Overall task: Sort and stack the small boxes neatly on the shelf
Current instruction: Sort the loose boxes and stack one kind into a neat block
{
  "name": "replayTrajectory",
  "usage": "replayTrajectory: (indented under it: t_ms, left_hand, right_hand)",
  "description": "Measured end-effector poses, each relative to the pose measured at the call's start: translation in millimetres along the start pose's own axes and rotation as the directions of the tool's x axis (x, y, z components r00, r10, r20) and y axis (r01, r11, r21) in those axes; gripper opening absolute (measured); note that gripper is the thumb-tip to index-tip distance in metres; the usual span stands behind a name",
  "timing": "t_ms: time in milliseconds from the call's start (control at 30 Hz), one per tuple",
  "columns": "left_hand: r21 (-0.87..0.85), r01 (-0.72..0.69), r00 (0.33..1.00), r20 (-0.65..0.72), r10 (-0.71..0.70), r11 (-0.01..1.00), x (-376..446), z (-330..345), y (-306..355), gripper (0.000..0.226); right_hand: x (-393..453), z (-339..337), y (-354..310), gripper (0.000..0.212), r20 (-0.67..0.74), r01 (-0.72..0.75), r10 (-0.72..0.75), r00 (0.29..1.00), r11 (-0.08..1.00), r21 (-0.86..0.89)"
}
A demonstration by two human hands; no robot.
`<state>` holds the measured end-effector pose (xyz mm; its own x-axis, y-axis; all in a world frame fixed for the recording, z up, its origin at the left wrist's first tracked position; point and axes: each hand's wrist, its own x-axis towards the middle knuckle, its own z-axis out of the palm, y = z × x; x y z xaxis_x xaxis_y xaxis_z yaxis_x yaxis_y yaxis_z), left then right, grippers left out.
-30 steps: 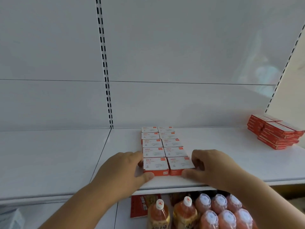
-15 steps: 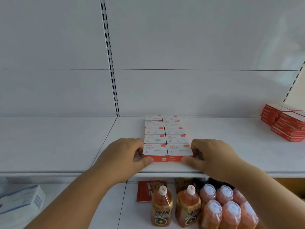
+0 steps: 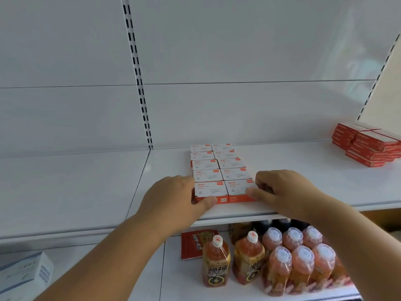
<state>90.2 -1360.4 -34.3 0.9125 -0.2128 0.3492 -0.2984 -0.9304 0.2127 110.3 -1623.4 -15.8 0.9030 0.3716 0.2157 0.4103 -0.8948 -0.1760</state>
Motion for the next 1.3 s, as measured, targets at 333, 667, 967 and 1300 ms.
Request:
replayTrajectory:
  t_ms: [333, 667, 967, 1300]
  left_hand:
    - [-0.037, 0.219, 0.946, 0.252, -0.203, 0.975, 38.1, -18.5, -10.9, 0.053]
    - [0.038, 0.139, 0.950, 0.277, -0.144, 0.990, 44.0, -8.1, -8.0, 0.043]
    - [-0.103, 0.299, 0.894, 0.379, -0.240, 0.949, 66.7, -15.7, -20.1, 0.051]
    - [0.018, 0.242, 0.915, 0.330, -0.234, 0.970, 90.6, 2.6, -23.0, 0.039]
  right_hand:
    - [39.6, -8.0, 5.4, 0.054, 0.084, -0.240, 0.230, 0.970, 0.958, 0.156]
    - [53.3, 7.4, 1.1, 0.052, 0.145, -0.201, 0.209, 0.967, 0.977, -0.064]
    - [70.0, 5.1, 12.2, 0.058, 0.110, -0.275, 0.272, 0.956, 0.961, 0.014]
    - [96.7, 18.7, 13.6, 0.048, 0.120, -0.261, 0.265, 0.957, 0.964, -0.045]
